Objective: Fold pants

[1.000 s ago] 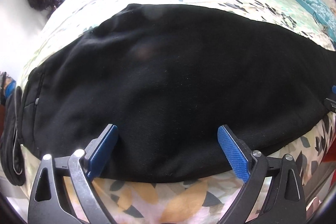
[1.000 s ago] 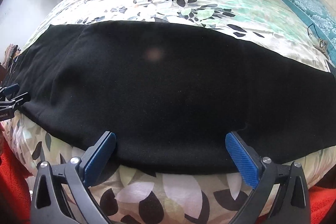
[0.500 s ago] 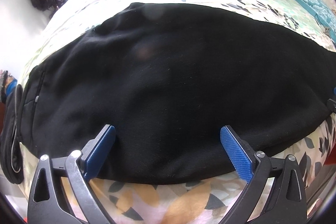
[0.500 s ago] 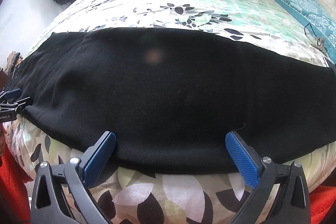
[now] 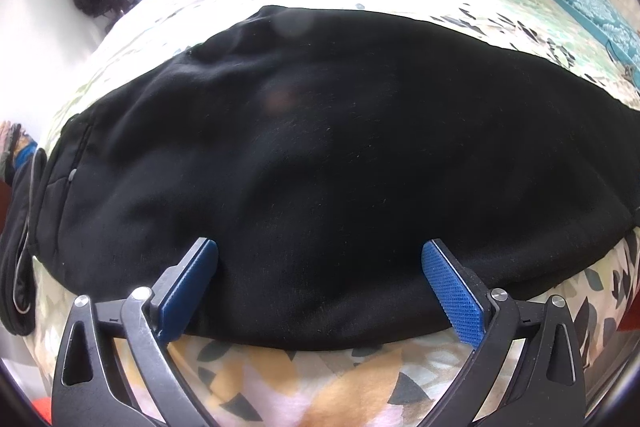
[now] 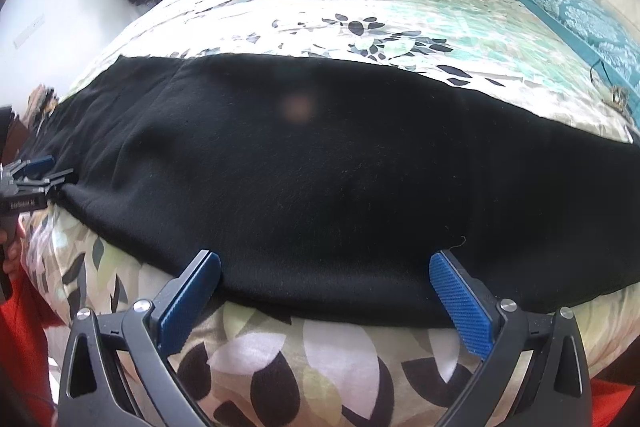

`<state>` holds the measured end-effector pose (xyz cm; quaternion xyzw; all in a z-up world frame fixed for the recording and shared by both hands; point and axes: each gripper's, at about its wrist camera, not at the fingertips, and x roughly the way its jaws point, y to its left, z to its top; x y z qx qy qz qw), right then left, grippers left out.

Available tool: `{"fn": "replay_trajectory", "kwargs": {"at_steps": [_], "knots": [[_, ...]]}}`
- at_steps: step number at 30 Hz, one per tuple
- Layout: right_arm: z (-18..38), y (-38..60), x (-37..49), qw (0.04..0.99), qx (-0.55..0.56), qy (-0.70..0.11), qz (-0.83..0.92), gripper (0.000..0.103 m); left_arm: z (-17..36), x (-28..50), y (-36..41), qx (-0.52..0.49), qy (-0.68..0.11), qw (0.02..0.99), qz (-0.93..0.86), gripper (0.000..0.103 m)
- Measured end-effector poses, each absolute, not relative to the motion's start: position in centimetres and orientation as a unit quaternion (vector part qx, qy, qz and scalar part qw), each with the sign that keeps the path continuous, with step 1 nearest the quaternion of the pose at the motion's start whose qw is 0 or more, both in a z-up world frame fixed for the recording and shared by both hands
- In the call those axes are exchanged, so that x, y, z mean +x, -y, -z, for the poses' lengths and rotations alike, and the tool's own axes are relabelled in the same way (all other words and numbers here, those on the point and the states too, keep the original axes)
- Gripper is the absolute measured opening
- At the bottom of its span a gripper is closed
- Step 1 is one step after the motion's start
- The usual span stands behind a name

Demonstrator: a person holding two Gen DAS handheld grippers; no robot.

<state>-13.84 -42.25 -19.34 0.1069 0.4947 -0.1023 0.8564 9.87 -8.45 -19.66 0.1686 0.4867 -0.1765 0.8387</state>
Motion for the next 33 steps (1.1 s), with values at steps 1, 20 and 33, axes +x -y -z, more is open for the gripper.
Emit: {"fn": "replay_trajectory", "kwargs": {"at_steps": [1, 20, 33], "knots": [[19.1, 42.2, -13.9, 0.855, 0.102, -0.498, 0.103, 0.103, 19.7, 9.8, 8.4, 0.168, -0.487, 0.839, 0.175, 0.103], [16.8, 42.2, -15.0, 0.851, 0.027, -0.495, 0.171, 0.103, 19.9, 9.7, 8.5, 0.169, -0.482, 0.844, 0.165, 0.103], [16.6, 43.3, -15.5, 0.843, 0.032, -0.499, 0.199, 0.103, 19.9, 9.5, 8.5, 0.168, -0.477, 0.847, 0.163, 0.103]]}}
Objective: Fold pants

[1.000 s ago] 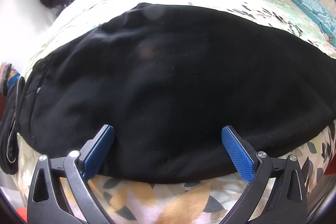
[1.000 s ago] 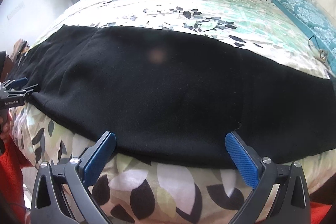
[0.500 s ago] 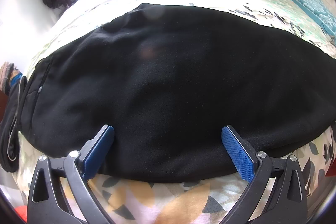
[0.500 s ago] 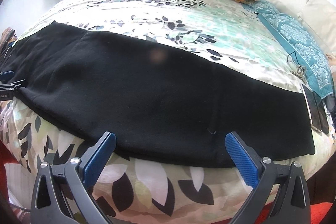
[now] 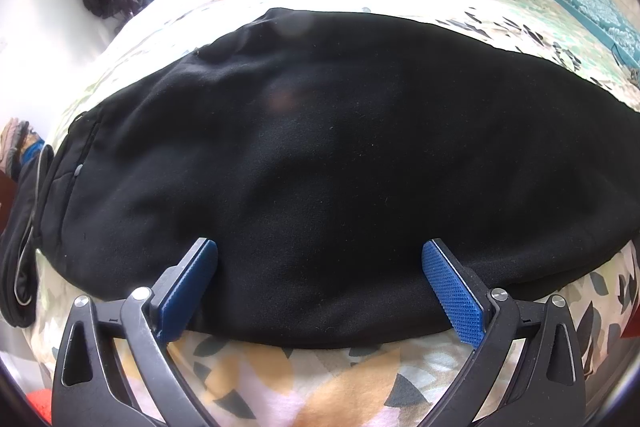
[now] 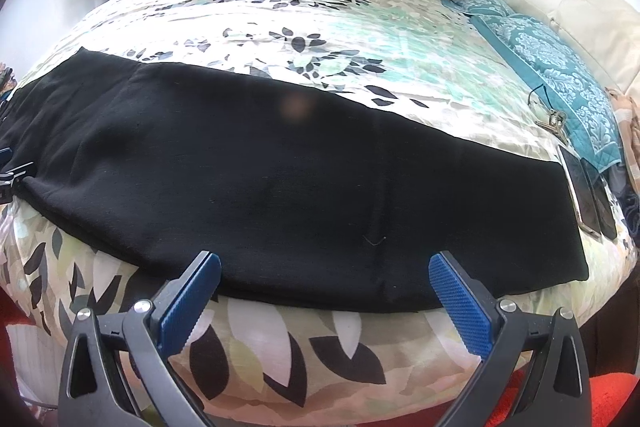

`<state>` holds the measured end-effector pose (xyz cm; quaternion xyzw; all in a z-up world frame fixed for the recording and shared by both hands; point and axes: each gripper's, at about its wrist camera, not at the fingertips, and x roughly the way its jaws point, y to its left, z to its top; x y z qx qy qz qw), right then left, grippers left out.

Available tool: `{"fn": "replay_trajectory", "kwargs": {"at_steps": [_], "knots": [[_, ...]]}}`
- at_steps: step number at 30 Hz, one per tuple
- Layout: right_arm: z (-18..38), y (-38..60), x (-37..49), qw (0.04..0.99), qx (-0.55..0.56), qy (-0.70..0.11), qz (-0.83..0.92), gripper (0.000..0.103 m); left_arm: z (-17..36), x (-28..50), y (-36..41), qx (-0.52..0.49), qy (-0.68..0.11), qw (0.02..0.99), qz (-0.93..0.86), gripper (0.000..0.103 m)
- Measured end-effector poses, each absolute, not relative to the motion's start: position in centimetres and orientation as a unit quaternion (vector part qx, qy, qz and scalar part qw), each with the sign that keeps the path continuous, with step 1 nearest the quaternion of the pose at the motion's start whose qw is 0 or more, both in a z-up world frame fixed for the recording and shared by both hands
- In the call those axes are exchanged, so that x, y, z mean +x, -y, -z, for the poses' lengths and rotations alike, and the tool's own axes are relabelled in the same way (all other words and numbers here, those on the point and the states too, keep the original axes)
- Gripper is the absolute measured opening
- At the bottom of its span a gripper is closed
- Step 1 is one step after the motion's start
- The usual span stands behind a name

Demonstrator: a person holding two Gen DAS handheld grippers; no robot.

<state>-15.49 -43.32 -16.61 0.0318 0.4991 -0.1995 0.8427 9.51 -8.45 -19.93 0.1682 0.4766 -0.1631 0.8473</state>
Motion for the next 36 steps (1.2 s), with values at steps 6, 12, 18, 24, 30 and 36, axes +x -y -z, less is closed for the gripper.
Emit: {"fn": "replay_trajectory", "kwargs": {"at_steps": [6, 12, 18, 24, 30, 36], "knots": [[16.7, 43.8, -15.6, 0.836, 0.025, -0.503, 0.216, 0.103, 19.9, 9.4, 8.5, 0.168, -0.476, 0.848, 0.163, 0.103], [16.3, 44.1, -15.6, 0.827, 0.003, -0.508, 0.241, 0.103, 19.9, 9.3, 8.5, 0.168, -0.475, 0.849, 0.163, 0.103], [14.1, 46.7, -16.4, 0.829, 0.008, -0.484, 0.28, 0.103, 19.8, 9.2, 8.4, 0.166, -0.473, 0.85, 0.165, 0.102], [9.9, 58.7, -20.2, 0.861, 0.192, -0.396, 0.255, 0.103, 19.7, 9.2, 8.2, 0.16, -0.47, 0.851, 0.171, 0.102], [14.1, 72.5, -28.1, 0.789, 0.473, -0.325, 0.217, 0.103, 19.6, 9.2, 8.1, 0.159, -0.468, 0.852, 0.174, 0.103], [19.0, 74.9, -29.1, 0.731, 0.576, -0.328, 0.161, 0.102, 19.6, 9.2, 8.0, 0.159, -0.467, 0.852, 0.173, 0.103]]}}
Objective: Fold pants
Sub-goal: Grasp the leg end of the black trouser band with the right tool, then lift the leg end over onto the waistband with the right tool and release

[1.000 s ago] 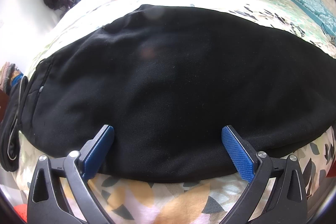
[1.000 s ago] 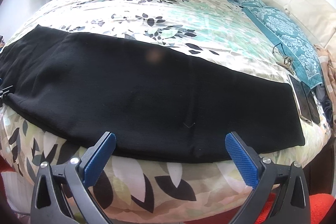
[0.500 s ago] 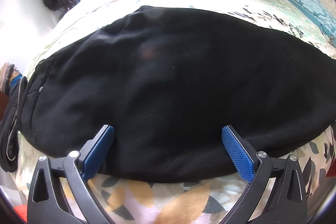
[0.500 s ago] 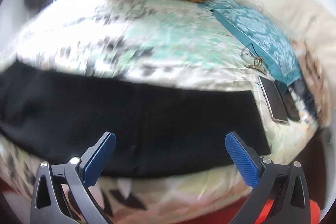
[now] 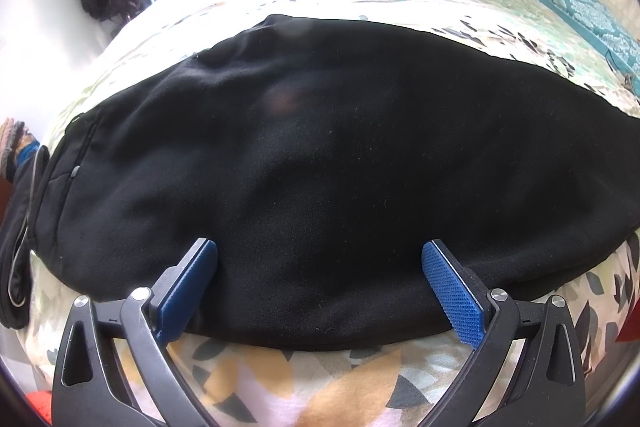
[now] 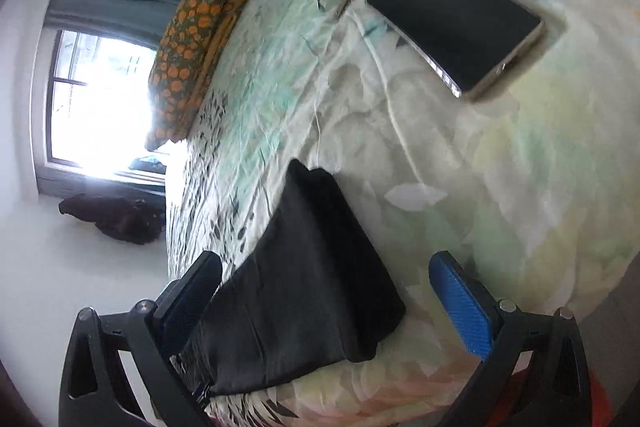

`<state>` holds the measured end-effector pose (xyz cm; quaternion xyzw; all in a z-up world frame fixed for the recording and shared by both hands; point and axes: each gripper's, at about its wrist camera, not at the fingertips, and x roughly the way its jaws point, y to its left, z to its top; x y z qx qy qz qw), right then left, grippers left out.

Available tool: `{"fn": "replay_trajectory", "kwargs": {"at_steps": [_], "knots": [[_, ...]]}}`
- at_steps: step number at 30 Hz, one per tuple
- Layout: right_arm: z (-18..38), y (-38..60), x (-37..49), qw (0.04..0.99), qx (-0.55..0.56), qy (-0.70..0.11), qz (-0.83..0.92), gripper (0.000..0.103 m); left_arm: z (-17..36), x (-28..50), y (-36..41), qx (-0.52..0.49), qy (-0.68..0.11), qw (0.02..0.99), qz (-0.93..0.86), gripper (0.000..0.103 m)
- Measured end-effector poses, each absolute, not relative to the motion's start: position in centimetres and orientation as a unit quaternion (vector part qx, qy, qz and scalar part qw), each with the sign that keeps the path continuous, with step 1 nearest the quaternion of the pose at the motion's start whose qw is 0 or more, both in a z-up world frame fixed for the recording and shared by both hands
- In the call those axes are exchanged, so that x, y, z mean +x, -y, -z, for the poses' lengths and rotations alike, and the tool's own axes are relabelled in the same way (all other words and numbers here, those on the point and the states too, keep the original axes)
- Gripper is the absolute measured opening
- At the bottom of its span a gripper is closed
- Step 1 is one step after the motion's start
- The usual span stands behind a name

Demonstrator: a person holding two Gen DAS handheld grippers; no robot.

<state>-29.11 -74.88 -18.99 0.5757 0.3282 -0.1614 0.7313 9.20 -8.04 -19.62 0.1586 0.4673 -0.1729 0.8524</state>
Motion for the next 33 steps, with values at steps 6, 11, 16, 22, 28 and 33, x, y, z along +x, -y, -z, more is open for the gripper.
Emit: {"fn": "replay_trajectory", "kwargs": {"at_steps": [6, 11, 16, 22, 28, 33], "knots": [[20.8, 72.6, -25.0, 0.728, 0.553, -0.396, 0.09, 0.102, 19.7, 9.2, 8.1, 0.159, -0.465, 0.854, 0.172, 0.103], [21.6, 72.6, -24.5, 0.73, 0.556, -0.385, 0.103, 0.016, 19.6, 9.3, 8.2, 0.157, -0.469, 0.852, 0.173, 0.102], [20.7, 71.5, -25.2, 0.738, 0.582, -0.327, 0.092, 0.016, 17.7, 10.0, 7.8, 0.11, -0.492, 0.842, 0.193, 0.101], [14.5, 67.0, -23.0, 0.778, 0.563, -0.279, 0.009, 0.016, 14.8, 10.3, 8.4, 0.075, -0.461, 0.853, 0.234, 0.101], [9.2, 58.1, -14.5, 0.781, 0.557, -0.269, -0.091, 0.016, 13.9, 11.9, 3.4, 0.018, -0.45, 0.869, 0.204, 0.101], [7.0, 48.7, -5.2, 0.763, 0.554, -0.287, -0.168, 0.016, 13.5, 12.5, -1.0, -0.015, -0.444, 0.88, 0.17, 0.101]]}}
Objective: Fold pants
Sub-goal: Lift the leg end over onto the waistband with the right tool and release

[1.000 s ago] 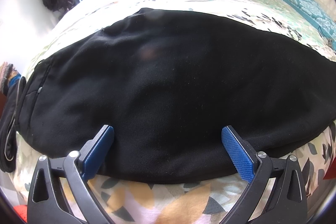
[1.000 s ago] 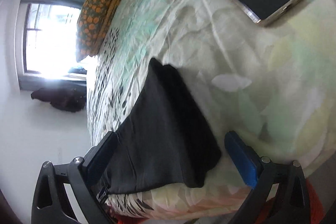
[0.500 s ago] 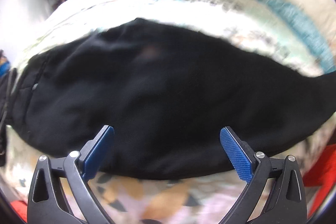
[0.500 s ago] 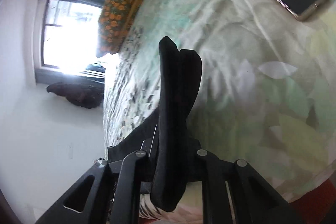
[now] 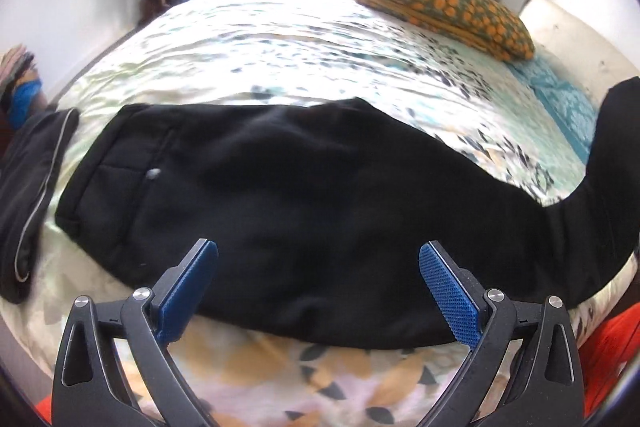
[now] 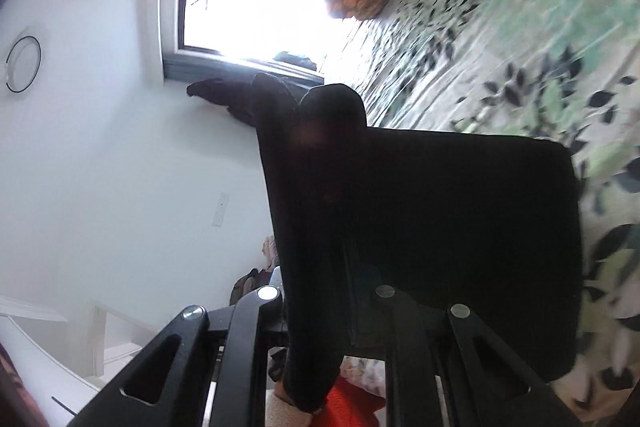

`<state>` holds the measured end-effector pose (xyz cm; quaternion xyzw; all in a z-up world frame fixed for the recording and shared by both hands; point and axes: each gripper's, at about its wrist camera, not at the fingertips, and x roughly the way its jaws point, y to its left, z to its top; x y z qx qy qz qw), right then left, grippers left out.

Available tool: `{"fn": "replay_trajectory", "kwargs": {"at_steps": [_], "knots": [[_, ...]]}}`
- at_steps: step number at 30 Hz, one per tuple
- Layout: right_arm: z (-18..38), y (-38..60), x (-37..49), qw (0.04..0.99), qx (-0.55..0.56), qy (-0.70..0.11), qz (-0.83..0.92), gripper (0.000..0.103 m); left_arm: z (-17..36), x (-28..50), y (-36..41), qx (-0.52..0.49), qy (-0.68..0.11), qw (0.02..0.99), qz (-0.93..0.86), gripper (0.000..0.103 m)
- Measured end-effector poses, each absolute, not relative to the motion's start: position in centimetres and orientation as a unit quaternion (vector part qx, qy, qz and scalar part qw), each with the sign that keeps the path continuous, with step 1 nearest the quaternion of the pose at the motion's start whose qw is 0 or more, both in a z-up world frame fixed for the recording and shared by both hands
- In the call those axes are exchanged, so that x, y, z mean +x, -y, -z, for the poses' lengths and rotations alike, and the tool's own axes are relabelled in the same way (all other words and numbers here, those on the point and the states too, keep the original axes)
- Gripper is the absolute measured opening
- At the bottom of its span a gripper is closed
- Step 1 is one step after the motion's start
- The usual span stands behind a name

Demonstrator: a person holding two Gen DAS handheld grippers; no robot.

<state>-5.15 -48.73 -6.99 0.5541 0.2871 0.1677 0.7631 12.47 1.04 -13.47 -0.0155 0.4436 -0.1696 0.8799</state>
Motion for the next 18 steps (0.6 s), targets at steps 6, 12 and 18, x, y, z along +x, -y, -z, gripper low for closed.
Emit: {"fn": "replay_trajectory", "kwargs": {"at_steps": [6, 12, 18], "knots": [[8.8, 38.7, 2.8, 0.751, 0.515, -0.356, -0.208, 0.016, 13.6, 13.1, -5.7, -0.083, -0.446, 0.879, 0.145, 0.101], [13.0, 30.9, 8.6, 0.736, 0.481, -0.425, -0.215, 0.016, 14.2, 13.3, -9.2, -0.11, -0.451, 0.877, 0.126, 0.101], [16.8, 26.9, 12.3, 0.739, 0.433, -0.477, -0.197, 0.016, 14.6, 13.5, -11.0, -0.132, -0.459, 0.871, 0.113, 0.101]]}}
